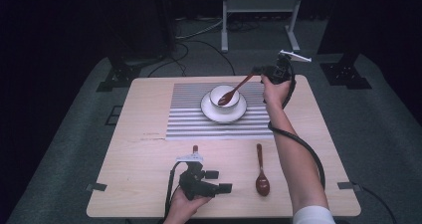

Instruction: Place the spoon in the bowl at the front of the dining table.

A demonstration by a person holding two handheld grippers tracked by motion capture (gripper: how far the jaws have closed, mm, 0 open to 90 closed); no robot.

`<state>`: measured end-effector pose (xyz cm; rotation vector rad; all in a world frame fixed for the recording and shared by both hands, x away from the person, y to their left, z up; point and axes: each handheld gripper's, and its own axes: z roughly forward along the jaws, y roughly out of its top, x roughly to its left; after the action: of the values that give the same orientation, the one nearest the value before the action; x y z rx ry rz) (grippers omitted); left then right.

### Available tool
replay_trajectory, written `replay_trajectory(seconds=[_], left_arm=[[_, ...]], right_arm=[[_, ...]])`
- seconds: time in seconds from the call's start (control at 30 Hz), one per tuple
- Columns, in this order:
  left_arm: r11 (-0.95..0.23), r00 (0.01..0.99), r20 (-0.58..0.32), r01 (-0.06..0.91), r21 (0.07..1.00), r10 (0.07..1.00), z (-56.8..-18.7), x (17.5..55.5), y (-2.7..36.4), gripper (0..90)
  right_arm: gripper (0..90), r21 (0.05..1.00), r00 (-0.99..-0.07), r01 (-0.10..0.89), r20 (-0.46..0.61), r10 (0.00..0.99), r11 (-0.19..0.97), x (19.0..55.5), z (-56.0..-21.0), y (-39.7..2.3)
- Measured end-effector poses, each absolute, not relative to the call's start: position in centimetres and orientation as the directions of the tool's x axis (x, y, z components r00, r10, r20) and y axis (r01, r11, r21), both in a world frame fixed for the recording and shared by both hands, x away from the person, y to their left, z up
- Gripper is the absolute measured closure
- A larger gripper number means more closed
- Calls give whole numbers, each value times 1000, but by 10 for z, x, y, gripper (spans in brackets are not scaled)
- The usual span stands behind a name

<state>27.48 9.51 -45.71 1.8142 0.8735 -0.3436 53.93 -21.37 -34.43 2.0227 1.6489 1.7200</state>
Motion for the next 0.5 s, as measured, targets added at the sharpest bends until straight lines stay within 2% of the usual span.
replay_trajectory(seconds=[0.23,0.5], left_arm=[[-184,692,-599,703,687,402,-457,275,95,60],[-182,690,-602,704,686,401,-457,275,95,60]], right_arm=[[837,590,-142,648,715,685,-482,538,-350,-216],[835,609,-131,639,689,713,-470,538,-358,-217]])
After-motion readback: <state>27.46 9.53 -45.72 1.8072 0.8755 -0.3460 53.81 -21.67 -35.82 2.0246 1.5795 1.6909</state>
